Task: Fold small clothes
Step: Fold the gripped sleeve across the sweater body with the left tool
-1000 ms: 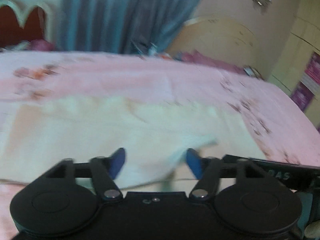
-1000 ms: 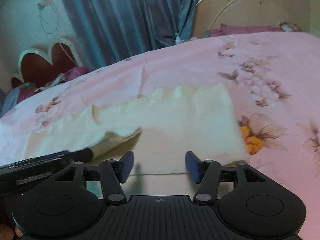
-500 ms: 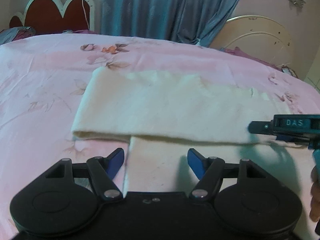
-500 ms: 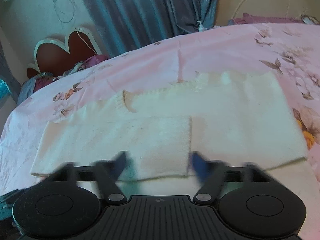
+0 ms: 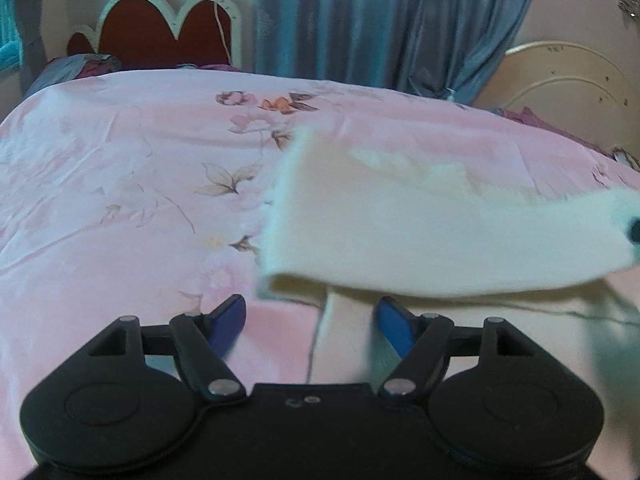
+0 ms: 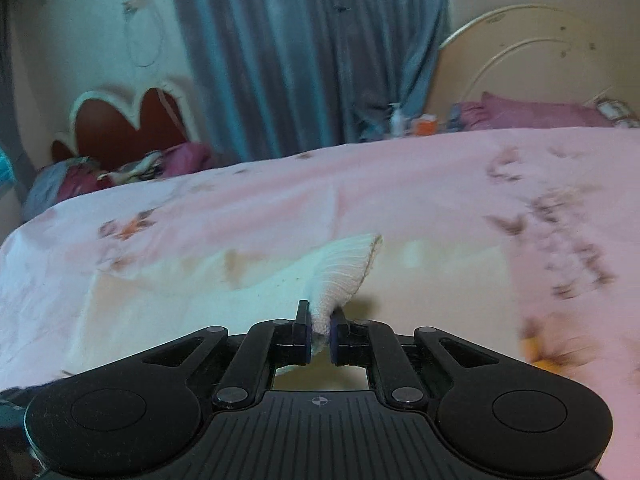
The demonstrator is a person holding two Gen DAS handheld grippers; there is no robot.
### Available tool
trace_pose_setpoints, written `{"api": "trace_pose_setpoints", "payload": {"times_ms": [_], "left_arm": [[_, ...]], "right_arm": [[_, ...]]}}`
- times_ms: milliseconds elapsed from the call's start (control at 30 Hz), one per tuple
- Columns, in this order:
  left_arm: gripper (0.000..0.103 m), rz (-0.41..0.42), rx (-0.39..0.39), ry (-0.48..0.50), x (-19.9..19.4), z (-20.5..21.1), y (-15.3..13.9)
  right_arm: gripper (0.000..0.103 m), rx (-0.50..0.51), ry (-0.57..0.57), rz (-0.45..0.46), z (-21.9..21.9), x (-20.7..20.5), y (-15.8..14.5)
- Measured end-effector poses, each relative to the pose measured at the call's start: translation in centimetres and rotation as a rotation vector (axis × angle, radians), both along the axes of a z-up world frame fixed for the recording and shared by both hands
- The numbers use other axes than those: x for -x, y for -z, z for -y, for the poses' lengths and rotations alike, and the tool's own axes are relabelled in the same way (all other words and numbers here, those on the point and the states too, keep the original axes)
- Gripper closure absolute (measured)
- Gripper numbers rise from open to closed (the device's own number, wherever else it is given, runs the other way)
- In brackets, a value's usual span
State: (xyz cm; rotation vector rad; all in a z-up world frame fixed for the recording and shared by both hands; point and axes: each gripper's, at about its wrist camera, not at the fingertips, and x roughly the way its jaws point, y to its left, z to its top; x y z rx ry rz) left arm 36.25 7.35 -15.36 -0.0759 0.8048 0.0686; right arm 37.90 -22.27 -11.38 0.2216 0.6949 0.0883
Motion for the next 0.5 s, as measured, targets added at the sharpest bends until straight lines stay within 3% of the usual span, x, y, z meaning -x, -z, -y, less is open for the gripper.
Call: {"api": "trace_pose_setpoints", "payload": {"times_ms": [33, 200, 267, 500], "left_arm": [[0.037, 0.009, -0.001, -0.003, -0.1, -0.1, 0.0], [0.079, 0.059, 0.008, 0.027, 0.1, -0.1, 0.1], [0.090, 0.072, 0.000, 0.061, 0.3, 0.4, 0.1], [0.093, 0.072, 0.023, 0.072, 0.4, 0.0, 0.3]], "right_arm": [[0.096, 0.011, 0.018, -0.010, 0.8, 0.0, 0.3], [0.096, -0.011, 0.085, -0.073, 4.4, 0.3, 1.9], [0.096, 0.000, 0.085, -0.089, 4.9, 0.4, 2.4], [0.096, -0.009, 0.097, -0.147, 6.0, 0.6, 4.3]]}}
